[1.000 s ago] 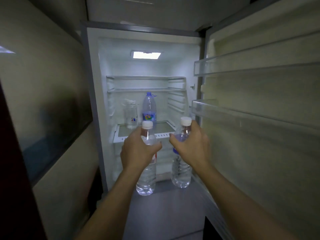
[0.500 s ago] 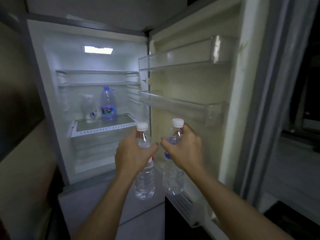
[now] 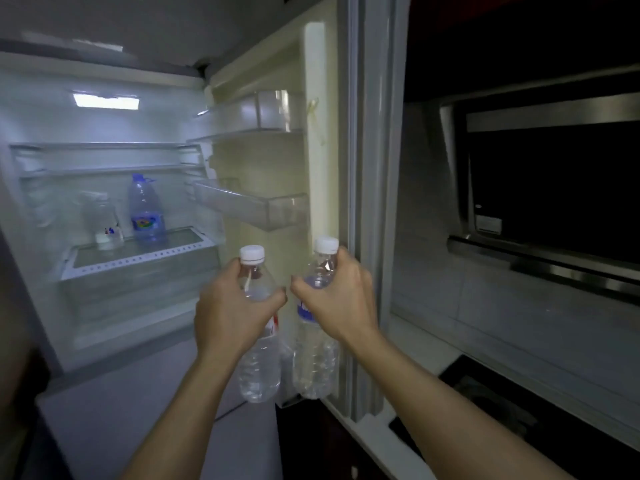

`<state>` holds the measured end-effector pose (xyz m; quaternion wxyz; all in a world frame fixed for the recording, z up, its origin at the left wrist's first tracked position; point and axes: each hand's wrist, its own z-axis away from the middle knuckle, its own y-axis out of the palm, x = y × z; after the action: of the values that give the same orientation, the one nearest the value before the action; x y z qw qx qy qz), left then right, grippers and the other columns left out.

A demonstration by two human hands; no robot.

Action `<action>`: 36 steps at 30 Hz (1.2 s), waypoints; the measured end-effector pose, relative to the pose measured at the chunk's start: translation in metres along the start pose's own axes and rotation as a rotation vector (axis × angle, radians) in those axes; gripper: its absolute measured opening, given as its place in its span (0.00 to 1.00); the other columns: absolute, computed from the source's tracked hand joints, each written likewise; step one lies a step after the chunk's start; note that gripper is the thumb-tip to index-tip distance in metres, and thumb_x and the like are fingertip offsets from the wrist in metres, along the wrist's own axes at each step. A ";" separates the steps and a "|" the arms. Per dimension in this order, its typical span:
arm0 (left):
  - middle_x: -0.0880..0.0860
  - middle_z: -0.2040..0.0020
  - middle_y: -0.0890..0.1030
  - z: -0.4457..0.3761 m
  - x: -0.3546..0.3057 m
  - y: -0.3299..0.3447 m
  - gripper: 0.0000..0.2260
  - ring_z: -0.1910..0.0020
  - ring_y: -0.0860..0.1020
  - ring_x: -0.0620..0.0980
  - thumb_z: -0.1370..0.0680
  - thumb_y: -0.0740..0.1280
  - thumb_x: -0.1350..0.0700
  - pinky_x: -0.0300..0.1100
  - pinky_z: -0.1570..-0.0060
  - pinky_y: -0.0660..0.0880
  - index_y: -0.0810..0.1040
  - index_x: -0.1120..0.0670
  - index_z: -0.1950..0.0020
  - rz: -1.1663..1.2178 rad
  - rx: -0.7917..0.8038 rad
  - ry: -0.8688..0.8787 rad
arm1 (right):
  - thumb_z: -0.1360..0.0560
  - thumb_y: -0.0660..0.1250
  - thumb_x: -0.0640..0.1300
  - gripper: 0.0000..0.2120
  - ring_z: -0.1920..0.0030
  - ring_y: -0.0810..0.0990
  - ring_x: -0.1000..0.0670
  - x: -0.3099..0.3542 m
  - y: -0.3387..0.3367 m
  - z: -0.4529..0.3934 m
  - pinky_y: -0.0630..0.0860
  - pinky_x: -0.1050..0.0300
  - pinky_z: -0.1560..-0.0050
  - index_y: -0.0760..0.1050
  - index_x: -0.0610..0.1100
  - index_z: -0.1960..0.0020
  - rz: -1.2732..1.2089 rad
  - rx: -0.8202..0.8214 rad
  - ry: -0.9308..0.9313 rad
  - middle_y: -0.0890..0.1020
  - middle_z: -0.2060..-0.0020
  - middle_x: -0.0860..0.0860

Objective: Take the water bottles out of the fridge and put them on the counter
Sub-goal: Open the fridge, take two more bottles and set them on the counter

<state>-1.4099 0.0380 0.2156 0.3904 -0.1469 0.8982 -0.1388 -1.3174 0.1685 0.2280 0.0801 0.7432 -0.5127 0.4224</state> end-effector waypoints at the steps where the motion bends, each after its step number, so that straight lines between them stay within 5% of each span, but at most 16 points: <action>1: 0.41 0.66 0.78 0.008 -0.009 0.003 0.20 0.66 0.78 0.46 0.41 0.72 0.34 0.39 0.68 0.68 0.76 0.45 0.57 0.006 0.006 0.006 | 0.36 0.71 0.57 0.16 0.59 0.82 0.50 -0.003 -0.013 0.004 0.81 0.46 0.57 0.75 0.49 0.54 0.000 -0.012 0.003 0.82 0.60 0.52; 5: 0.40 0.67 0.79 0.041 -0.049 0.019 0.19 0.67 0.77 0.37 0.42 0.70 0.33 0.36 0.69 0.69 0.75 0.43 0.59 0.085 0.073 0.038 | 0.37 0.71 0.59 0.18 0.58 0.81 0.49 -0.017 -0.069 0.021 0.81 0.44 0.56 0.74 0.49 0.55 0.061 -0.057 0.026 0.81 0.60 0.52; 10: 0.45 0.63 0.83 0.080 -0.108 0.058 0.20 0.61 0.82 0.49 0.40 0.72 0.34 0.52 0.59 0.81 0.76 0.43 0.56 0.228 0.184 0.096 | 0.36 0.73 0.60 0.17 0.57 0.81 0.51 -0.041 -0.151 0.043 0.80 0.44 0.54 0.73 0.52 0.55 0.129 -0.135 0.081 0.81 0.59 0.54; 20: 0.44 0.66 0.80 0.150 -0.226 0.149 0.17 0.65 0.77 0.40 0.39 0.71 0.37 0.40 0.68 0.71 0.73 0.46 0.60 0.374 0.423 0.261 | 0.35 0.72 0.60 0.17 0.56 0.80 0.52 -0.082 -0.303 0.096 0.80 0.45 0.54 0.71 0.52 0.54 0.379 -0.375 0.211 0.79 0.58 0.56; 30: 0.48 0.57 0.81 0.219 -0.314 0.220 0.15 0.58 0.80 0.51 0.33 0.77 0.46 0.47 0.60 0.78 0.75 0.46 0.52 0.557 0.797 0.374 | 0.33 0.75 0.55 0.14 0.58 0.77 0.62 -0.091 -0.414 0.148 0.72 0.62 0.62 0.70 0.57 0.56 0.621 -0.640 0.327 0.79 0.60 0.59; 36: 0.49 0.57 0.81 0.276 -0.366 0.234 0.17 0.58 0.80 0.54 0.33 0.77 0.45 0.49 0.58 0.78 0.75 0.48 0.51 0.728 0.922 0.477 | 0.35 0.73 0.59 0.16 0.58 0.77 0.59 -0.075 -0.462 0.193 0.74 0.56 0.60 0.73 0.52 0.54 0.799 -0.834 0.436 0.79 0.59 0.58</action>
<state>-1.0030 0.3518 0.1913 0.2250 0.3861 0.8007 -0.3989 -0.8372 0.3273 0.1981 0.3027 0.2963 -0.8452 0.3259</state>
